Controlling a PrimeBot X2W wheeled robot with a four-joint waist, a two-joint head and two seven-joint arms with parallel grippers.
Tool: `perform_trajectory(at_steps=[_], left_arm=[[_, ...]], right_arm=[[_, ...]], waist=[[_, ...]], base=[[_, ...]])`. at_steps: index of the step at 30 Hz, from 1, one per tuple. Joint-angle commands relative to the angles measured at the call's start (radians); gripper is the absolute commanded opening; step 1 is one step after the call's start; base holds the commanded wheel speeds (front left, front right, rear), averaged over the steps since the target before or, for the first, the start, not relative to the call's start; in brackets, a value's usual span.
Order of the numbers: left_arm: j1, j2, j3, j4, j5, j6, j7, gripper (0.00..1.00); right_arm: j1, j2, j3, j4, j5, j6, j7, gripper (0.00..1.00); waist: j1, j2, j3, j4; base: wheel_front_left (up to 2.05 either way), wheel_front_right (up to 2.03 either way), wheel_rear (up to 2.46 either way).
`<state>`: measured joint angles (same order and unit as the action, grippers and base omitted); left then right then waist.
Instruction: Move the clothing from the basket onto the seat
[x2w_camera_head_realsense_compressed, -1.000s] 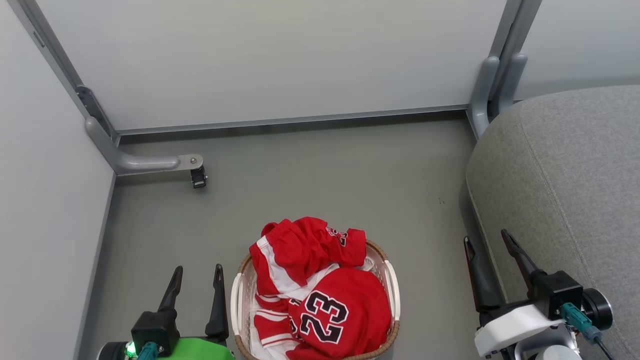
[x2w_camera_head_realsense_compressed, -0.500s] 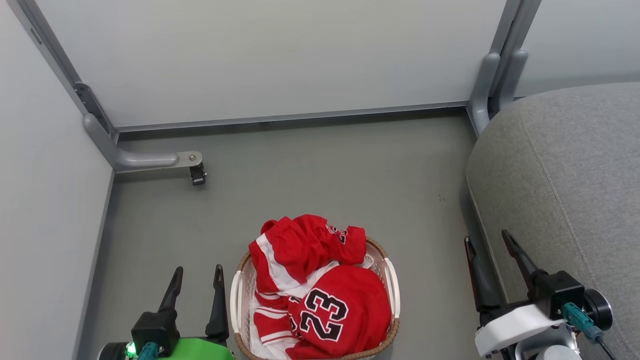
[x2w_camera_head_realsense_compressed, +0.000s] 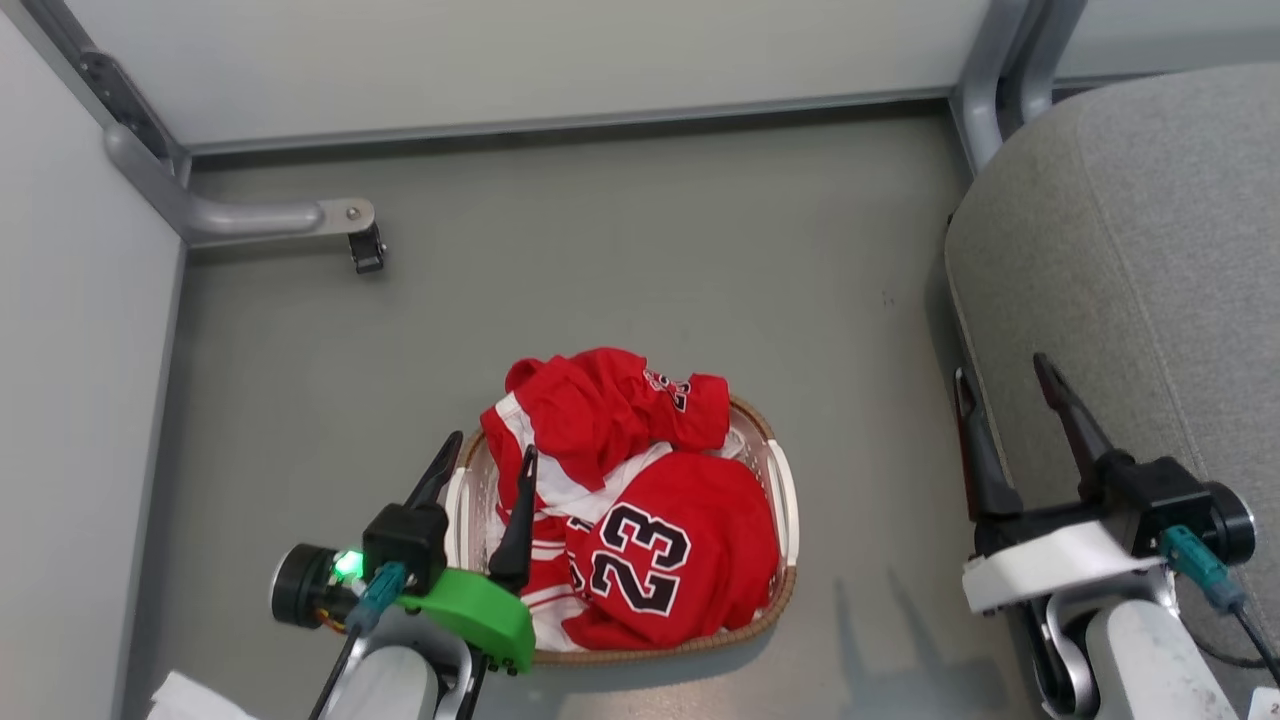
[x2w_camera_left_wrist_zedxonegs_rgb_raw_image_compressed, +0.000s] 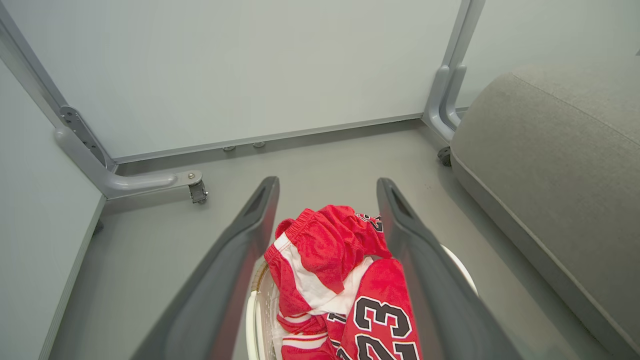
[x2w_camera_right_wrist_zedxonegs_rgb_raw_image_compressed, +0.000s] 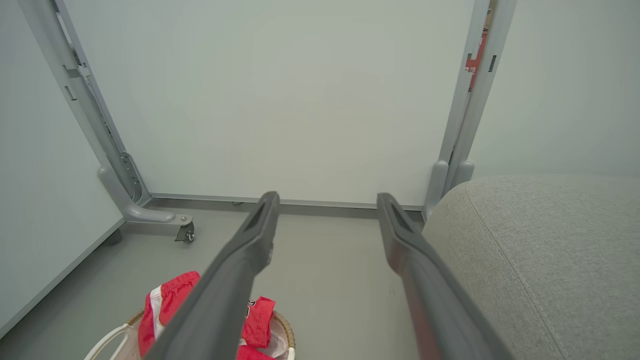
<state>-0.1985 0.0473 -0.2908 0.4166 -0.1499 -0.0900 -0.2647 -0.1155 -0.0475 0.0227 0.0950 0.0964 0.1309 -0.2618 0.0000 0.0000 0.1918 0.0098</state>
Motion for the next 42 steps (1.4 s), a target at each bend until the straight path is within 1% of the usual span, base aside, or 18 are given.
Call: perform_trajectory(at_steps=[1, 6, 9, 12, 18, 24, 26, 34, 42], left_arm=[[-0.052, 0.006, -0.016, 0.034, -0.004, -0.01, 0.0, 1.0], [-0.213, 0.006, -0.102, 0.204, 0.014, -0.032, 0.009, 1.0], [-0.316, 0.012, -0.156, 0.313, 0.027, -0.038, 0.037, 1.0], [-0.399, 0.019, -0.193, 0.407, 0.018, -0.04, 0.057, 1.0], [-0.514, 0.038, -0.279, 0.555, -0.006, -0.041, 0.104, 1.0], [-0.578, 0.057, -0.311, 0.657, -0.049, -0.041, 0.141, 1.0], [-0.594, 0.062, -0.3, 0.684, -0.068, -0.041, 0.148, 1.0], [-0.657, 0.085, -0.294, 0.761, -0.08, -0.031, 0.146, 1.0], [-0.673, 0.066, -0.316, 0.797, -0.1, -0.04, 0.164, 1.0]], right_arm=[[-0.033, -0.005, -0.005, -0.013, -0.003, 0.0, -0.005, 1.0], [-0.125, -0.005, -0.02, -0.045, 0.001, 0.0, -0.005, 1.0], [-0.184, -0.005, -0.018, -0.063, 0.018, 0.0, -0.005, 1.0], [-0.231, -0.005, -0.015, -0.078, 0.045, 0.0, -0.005, 1.0], [-0.291, -0.004, -0.026, -0.1, 0.091, 0.0, -0.005, 1.0], [-0.32, -0.004, -0.009, -0.111, 0.127, 0.0, -0.005, 1.0], [-0.329, -0.004, -0.005, -0.114, 0.136, 0.0, -0.005, 1.0], [-0.344, -0.004, 0.007, -0.116, 0.165, 0.0, -0.005, 1.0], [-0.345, -0.004, 0.011, -0.109, 0.178, 0.0, -0.005, 1.0]], waist=[[0.0, 0.0, 0.132, -0.029], [0.0, 0.0, 0.281, -0.063], [0.0, 0.0, 0.371, -0.092], [0.0, 0.0, 0.447, -0.125], [0.0, 0.0, 0.552, -0.176], [0.0, 0.0, 0.614, -0.219], [0.0, 0.0, 0.626, -0.228], [0.0, 0.0, 0.669, -0.25], [0.0, 0.0, 0.675, -0.248]], base=[[0.0, 0.0, 0.0], [0.0, 0.0, 0.0], [0.0, 0.0, 0.0], [0.0, 0.0, 0.0], [0.0, 0.0, 0.0], [0.0, 0.0, 0.0], [0.0, 0.0, 0.0], [0.0, 0.0, 0.0], [0.0, 0.0, 0.0]])
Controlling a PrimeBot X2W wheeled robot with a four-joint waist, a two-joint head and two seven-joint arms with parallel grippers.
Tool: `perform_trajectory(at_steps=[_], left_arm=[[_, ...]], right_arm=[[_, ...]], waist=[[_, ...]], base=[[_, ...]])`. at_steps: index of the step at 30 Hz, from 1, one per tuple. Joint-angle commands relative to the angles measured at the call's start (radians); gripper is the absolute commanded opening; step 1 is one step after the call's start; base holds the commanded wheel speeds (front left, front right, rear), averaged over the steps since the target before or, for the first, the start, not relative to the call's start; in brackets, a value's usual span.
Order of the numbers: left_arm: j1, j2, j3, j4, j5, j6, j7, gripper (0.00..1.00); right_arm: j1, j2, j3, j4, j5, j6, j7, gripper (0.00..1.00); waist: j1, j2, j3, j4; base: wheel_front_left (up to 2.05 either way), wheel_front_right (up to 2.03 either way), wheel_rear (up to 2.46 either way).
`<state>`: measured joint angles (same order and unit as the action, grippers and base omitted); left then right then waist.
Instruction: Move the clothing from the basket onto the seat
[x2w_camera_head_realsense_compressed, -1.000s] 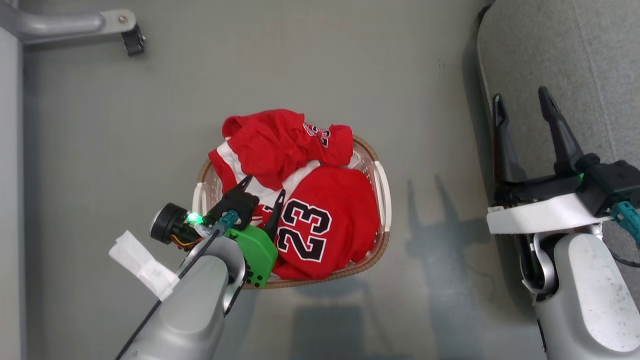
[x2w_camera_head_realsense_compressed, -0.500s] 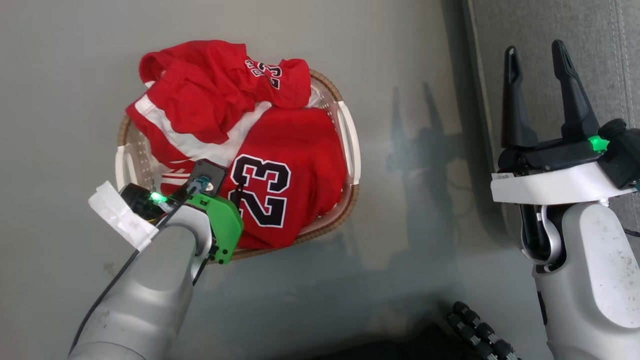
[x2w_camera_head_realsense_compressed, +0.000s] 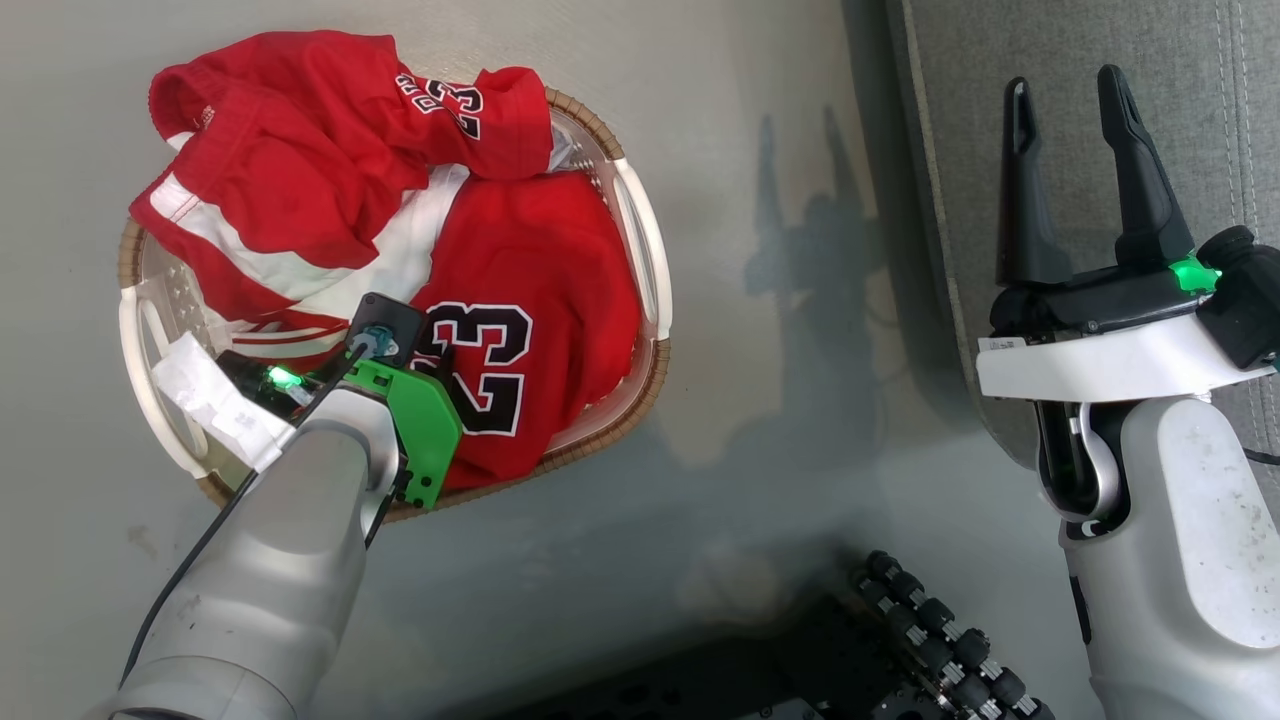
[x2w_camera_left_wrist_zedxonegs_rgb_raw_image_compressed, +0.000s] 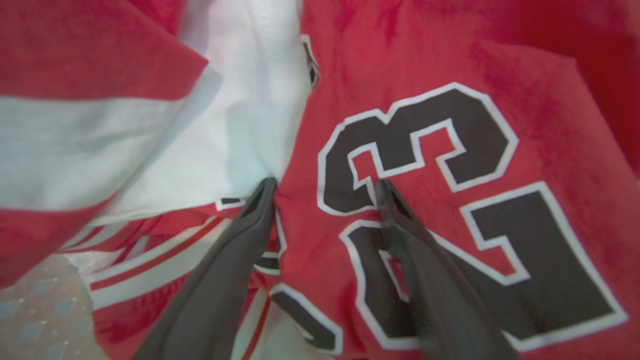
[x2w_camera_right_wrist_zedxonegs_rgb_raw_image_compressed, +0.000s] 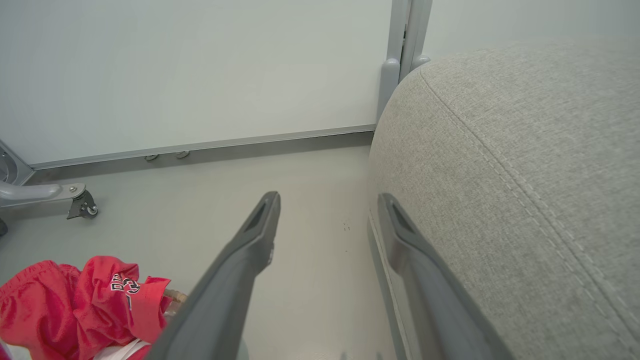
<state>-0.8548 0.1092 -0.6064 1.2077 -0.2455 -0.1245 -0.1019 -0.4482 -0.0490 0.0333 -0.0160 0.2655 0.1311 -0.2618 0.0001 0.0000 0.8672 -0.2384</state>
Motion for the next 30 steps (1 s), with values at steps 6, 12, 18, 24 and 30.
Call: perform_trajectory(at_steps=[6, 12, 18, 24, 30], left_arm=[[-0.022, -0.011, -0.027, 0.006, -0.017, -0.006, -0.01, 0.0], [0.014, -0.023, -0.062, -0.011, -0.039, -0.007, -0.044, 0.0], [0.07, -0.034, -0.118, -0.068, -0.1, -0.007, -0.093, 0.0], [0.124, -0.042, -0.158, -0.139, -0.16, -0.007, -0.133, 0.0], [0.171, -0.031, -0.179, -0.222, -0.197, -0.007, -0.158, 0.0]], right_arm=[[-0.011, -0.003, -0.001, 0.008, 0.002, -0.001, -0.005, 1.0], [0.002, -0.003, -0.009, 0.025, -0.016, -0.001, -0.005, 1.0], [0.041, -0.003, -0.026, 0.065, -0.058, -0.001, -0.005, 1.0], [0.093, -0.003, -0.049, 0.1, -0.102, -0.001, -0.005, 1.0], [0.151, -0.004, -0.067, 0.127, -0.132, -0.001, -0.005, 1.0]], waist=[[-0.0001, 0.0, -0.01, 0.008], [-0.0001, 0.0, -0.06, 0.033], [-0.0001, 0.0, -0.186, 0.095], [-0.0001, 0.0, -0.324, 0.149], [-0.0001, 0.0, -0.455, 0.185]], base=[[0.0, 0.0, 0.0], [0.0, 0.0, 0.0], [0.0, 0.0, 0.0], [0.0, 0.0, 0.0], [0.0, 0.0, 0.0]])
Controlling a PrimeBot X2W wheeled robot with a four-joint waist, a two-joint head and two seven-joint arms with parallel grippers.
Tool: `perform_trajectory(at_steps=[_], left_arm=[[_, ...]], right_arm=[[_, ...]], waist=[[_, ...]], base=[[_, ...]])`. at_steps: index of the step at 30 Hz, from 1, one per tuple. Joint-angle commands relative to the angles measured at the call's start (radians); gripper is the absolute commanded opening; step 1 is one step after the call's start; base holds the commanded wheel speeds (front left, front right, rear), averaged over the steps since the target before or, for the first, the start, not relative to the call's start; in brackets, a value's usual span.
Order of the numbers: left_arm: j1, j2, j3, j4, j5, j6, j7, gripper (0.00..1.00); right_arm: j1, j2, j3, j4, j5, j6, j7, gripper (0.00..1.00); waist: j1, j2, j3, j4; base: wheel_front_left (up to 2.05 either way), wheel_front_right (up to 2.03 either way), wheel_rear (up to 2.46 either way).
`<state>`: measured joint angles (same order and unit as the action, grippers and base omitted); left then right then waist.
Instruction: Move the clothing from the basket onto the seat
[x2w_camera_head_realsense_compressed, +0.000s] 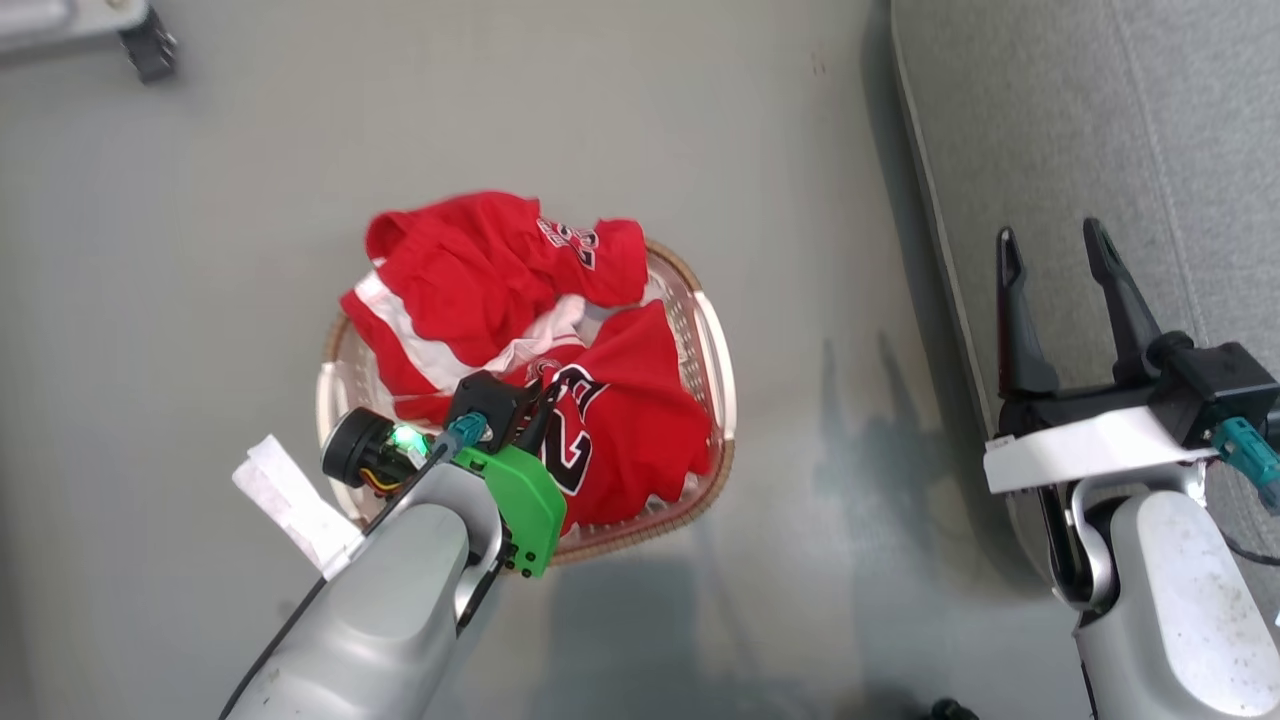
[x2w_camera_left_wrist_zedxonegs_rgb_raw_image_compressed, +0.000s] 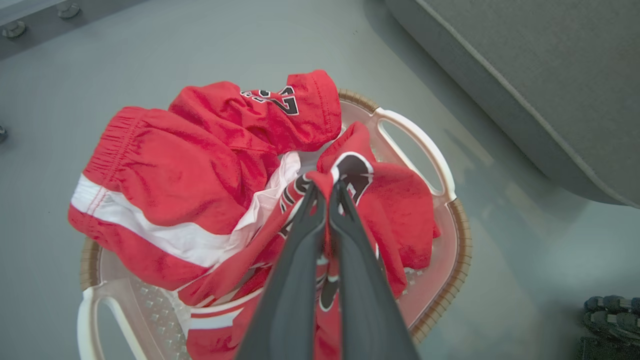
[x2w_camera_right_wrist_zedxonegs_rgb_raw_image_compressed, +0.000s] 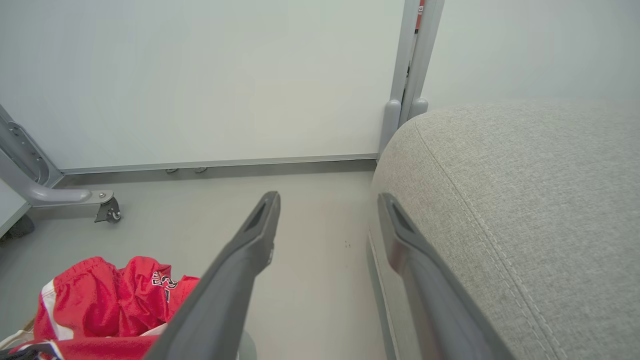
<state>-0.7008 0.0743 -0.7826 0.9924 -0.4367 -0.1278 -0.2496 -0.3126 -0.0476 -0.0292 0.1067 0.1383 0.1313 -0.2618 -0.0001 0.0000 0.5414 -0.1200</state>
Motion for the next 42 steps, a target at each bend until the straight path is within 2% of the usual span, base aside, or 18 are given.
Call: perform_trajectory(at_steps=[1, 15, 22, 33, 42], left_arm=[[0.023, 0.006, -0.003, -0.018, -0.011, -0.004, -0.01, 0.0], [0.05, 0.065, 0.001, -0.254, -0.006, -0.004, -0.017, 0.0], [-0.035, 0.122, -0.062, -0.39, -0.023, -0.003, 0.054, 0.0], [-0.214, 0.182, -0.112, -0.49, -0.108, -0.003, 0.142, 0.0], [-0.316, 0.174, -0.103, -0.491, -0.15, -0.003, 0.174, 0.0]], right_arm=[[0.025, -0.005, -0.007, 0.007, -0.008, -0.001, -0.005, 1.0], [0.18, -0.005, -0.03, 0.051, -0.045, -0.001, -0.005, 1.0], [0.231, -0.005, -0.016, 0.058, -0.046, -0.001, -0.005, 1.0], [0.211, -0.005, 0.031, 0.067, -0.038, -0.001, -0.005, 1.0], [0.191, -0.004, 0.103, 0.058, 0.0, -0.001, -0.005, 1.0]], waist=[[0.0001, 0.0, -0.148, 0.069], [0.0001, 0.0, -0.424, 0.103], [0.0001, 0.0, -0.525, 0.108], [0.0001, 0.0, -0.555, 0.094], [0.0001, 0.0, -0.552, 0.082]], base=[[0.0, 0.0, 0.0], [0.0, 0.0, 0.0], [0.0, 0.0, 0.0], [0.0, 0.0, 0.0], [0.0, 0.0, 0.0]])
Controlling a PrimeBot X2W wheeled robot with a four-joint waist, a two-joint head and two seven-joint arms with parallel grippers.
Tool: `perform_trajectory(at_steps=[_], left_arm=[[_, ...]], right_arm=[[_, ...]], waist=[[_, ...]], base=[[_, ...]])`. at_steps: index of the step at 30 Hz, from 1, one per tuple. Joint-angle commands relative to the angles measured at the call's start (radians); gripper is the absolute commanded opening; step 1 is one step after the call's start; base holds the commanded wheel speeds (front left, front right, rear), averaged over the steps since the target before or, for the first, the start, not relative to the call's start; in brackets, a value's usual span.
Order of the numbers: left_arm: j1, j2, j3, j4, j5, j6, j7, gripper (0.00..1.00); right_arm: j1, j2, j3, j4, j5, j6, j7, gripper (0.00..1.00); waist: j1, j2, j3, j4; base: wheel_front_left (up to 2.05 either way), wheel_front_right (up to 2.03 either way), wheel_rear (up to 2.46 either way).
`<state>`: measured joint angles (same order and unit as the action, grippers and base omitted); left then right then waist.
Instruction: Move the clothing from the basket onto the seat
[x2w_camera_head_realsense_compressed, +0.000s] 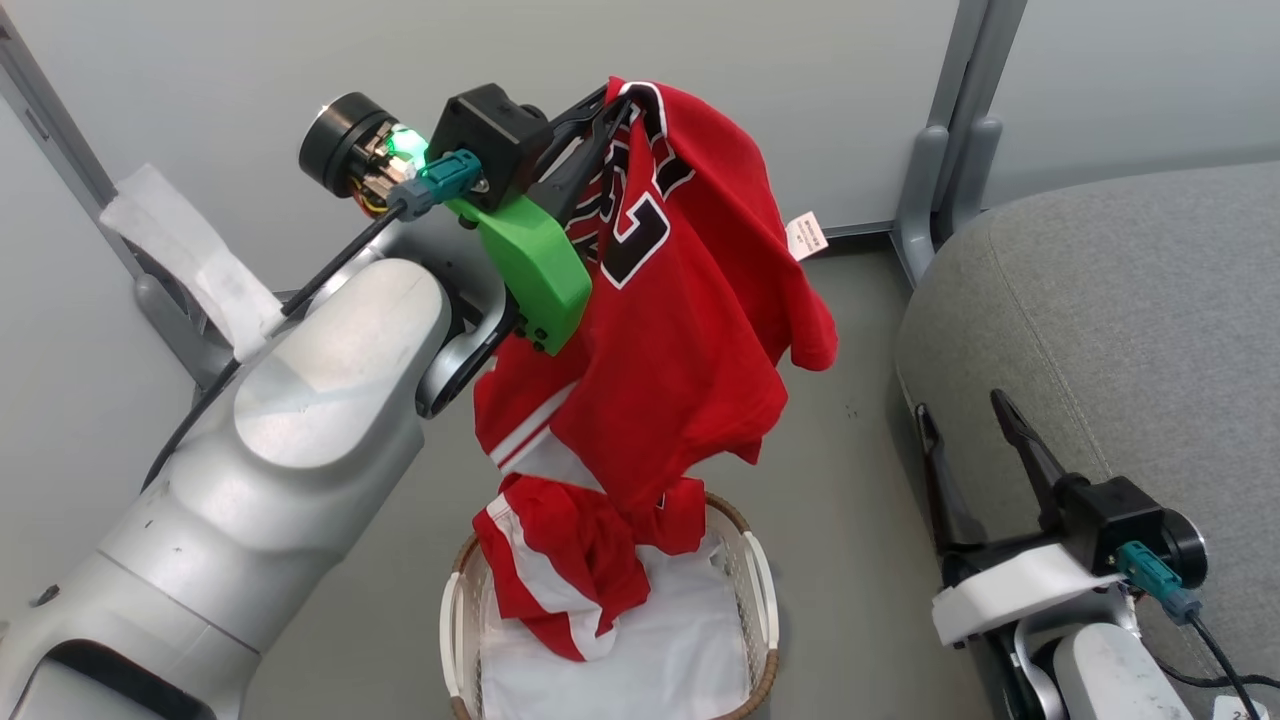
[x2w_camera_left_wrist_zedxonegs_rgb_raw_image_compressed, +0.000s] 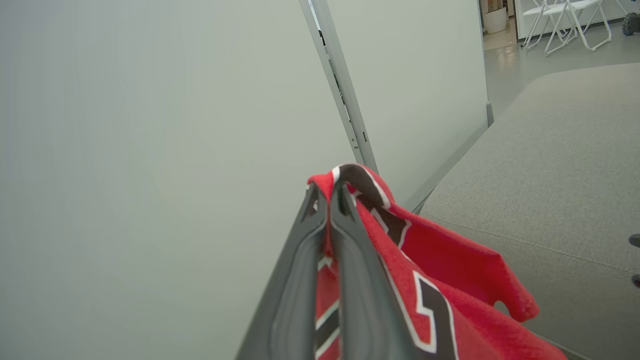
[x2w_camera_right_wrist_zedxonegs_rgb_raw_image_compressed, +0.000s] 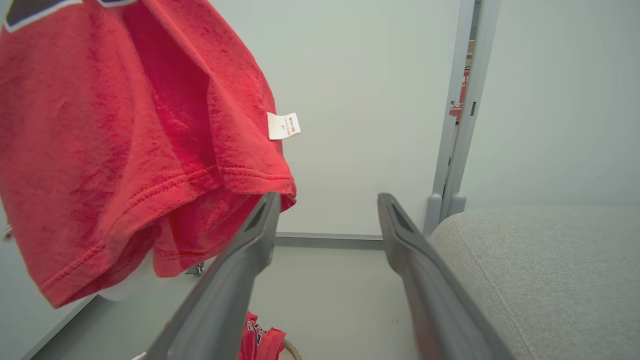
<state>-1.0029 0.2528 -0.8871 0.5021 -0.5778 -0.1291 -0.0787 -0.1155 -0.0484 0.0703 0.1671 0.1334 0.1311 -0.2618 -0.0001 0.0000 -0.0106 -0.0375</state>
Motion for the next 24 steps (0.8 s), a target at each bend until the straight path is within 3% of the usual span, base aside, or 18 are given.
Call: perform_trajectory(at_steps=[1, 10, 17, 24], left_arm=[[-0.021, -0.005, 0.003, -0.001, -0.01, -0.002, 0.005, 0.0], [-0.033, -0.028, 0.007, 0.011, -0.026, 0.006, -0.004, 0.0], [-0.016, -0.054, -0.005, 0.026, -0.034, 0.011, -0.015, 0.0], [0.005, -0.085, -0.034, 0.005, -0.048, 0.008, -0.006, 0.0]], right_arm=[[-0.014, -0.004, 0.019, -0.008, 0.016, -0.001, -0.005, 1.0], [-0.133, -0.004, 0.216, -0.004, 0.053, -0.001, -0.005, 1.0], [-0.271, -0.004, 0.354, 0.174, 0.067, -0.001, -0.004, 1.0], [-0.359, -0.004, 0.422, 0.347, 0.121, -0.001, -0.004, 1.0]], waist=[[0.0001, 0.0, 0.001, -0.001], [0.0001, 0.0, 0.006, -0.004], [0.0001, 0.0, 0.002, 0.018], [0.0001, 0.0, -0.008, 0.054]], base=[[0.0, 0.0, 0.0], [0.0, 0.0, 0.0], [0.0, 0.0, 0.0], [0.0, 0.0, 0.0]])
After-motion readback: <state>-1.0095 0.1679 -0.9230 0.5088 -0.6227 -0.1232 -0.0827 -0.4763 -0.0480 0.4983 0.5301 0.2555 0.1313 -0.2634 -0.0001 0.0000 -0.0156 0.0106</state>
